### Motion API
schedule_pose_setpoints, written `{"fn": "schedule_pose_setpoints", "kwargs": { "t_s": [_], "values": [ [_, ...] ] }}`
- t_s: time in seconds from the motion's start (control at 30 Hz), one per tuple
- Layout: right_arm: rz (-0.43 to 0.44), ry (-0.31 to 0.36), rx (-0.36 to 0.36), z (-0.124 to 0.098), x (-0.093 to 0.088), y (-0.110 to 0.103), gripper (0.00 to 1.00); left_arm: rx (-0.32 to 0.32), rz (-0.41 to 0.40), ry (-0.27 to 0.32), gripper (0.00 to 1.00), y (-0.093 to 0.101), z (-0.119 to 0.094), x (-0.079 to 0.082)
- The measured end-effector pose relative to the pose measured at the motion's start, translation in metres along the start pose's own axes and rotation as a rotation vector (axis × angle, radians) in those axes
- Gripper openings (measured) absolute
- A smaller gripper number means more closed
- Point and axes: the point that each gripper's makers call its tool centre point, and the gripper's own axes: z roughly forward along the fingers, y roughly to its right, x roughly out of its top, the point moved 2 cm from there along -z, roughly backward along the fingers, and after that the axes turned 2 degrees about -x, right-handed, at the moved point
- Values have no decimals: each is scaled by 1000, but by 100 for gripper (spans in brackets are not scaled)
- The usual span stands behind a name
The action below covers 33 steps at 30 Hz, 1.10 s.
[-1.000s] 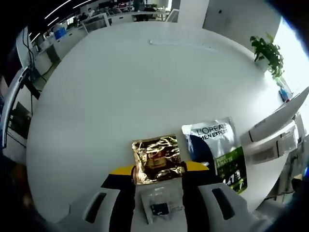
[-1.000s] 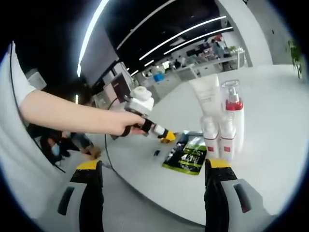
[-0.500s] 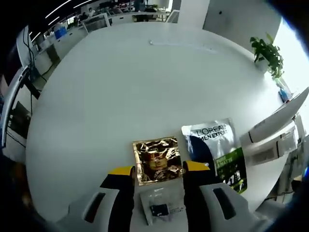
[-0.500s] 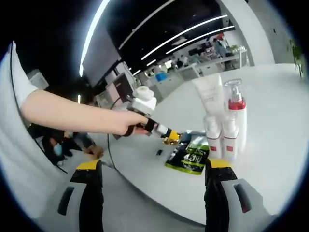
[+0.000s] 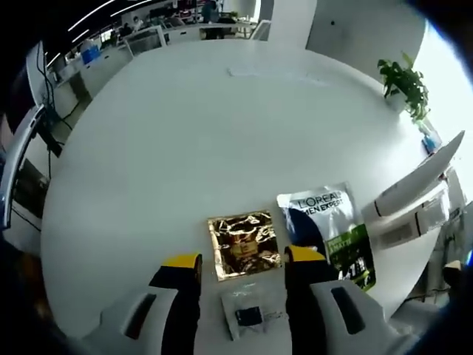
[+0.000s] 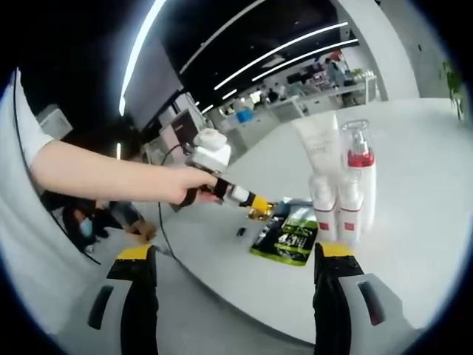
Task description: Arrange the skincare products in the storage area until every visible bottle or jar stands upright without overlapping.
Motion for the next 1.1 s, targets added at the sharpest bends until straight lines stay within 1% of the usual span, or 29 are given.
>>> {"fn": "schedule_pose_setpoints", "kwargs": {
  "t_s": [0.07,0.13,0.2,0.23,0.27,0.33,0.37,0.43,0.47,0.5,0.57,0.6,0.67,0.7,0.73,0.77,0.83,0.9,1.0,1.1],
  "values": [
    [3,5,-4,-1,1,0,87,-5,9,16,45,-4,-3,3],
    [5,7,-5,-1,1,1,88,-31,35,60,47,-6,-7,10],
    [9,0,-4,-1,0,1,88,-35,57,77,50,-12,-12,12],
    [9,-3,-1,0,0,1,88,-47,63,95,52,-12,-15,15],
    [9,-8,6,1,-1,0,88,-74,64,118,54,-12,-19,18],
    [7,-18,13,1,-2,-1,88,-90,74,150,57,-14,-28,20],
    [5,-22,13,2,-3,-1,88,-107,76,151,58,-14,-30,19],
    [1,-28,9,2,-3,-1,89,-115,90,168,62,-19,-32,18],
    [-1,-31,6,2,-4,0,89,-130,99,186,63,-15,-43,14],
    [-1,-32,3,2,-4,0,89,-133,98,191,65,-15,-46,13],
    [-1,-32,-1,2,-4,1,89,-154,98,210,67,-18,-56,8],
    [-3,-34,-5,2,-4,2,89,-158,98,223,68,-23,-59,7],
    [-6,-37,-8,3,-4,2,89,-178,114,249,69,-26,-66,3],
    [-7,-39,-9,3,-5,2,89,-186,129,274,70,-28,-72,2],
    [-8,-42,-11,3,-5,3,89,-190,139,290,69,-25,-77,2],
    [-7,-42,-8,3,-5,2,90,-207,162,321,69,-24,-85,0],
    [14,-28,1,3,-3,1,93,-229,155,330,73,-22,-96,-7],
    [24,-26,-5,3,-3,3,93,-251,166,336,76,-21,-100,-12],
    [24,-36,-11,3,-4,4,93,-235,201,332,76,-26,-107,-23],
    [19,-52,-14,4,-6,4,93,-254,209,340,79,-27,-114,-28]
  ]
}}
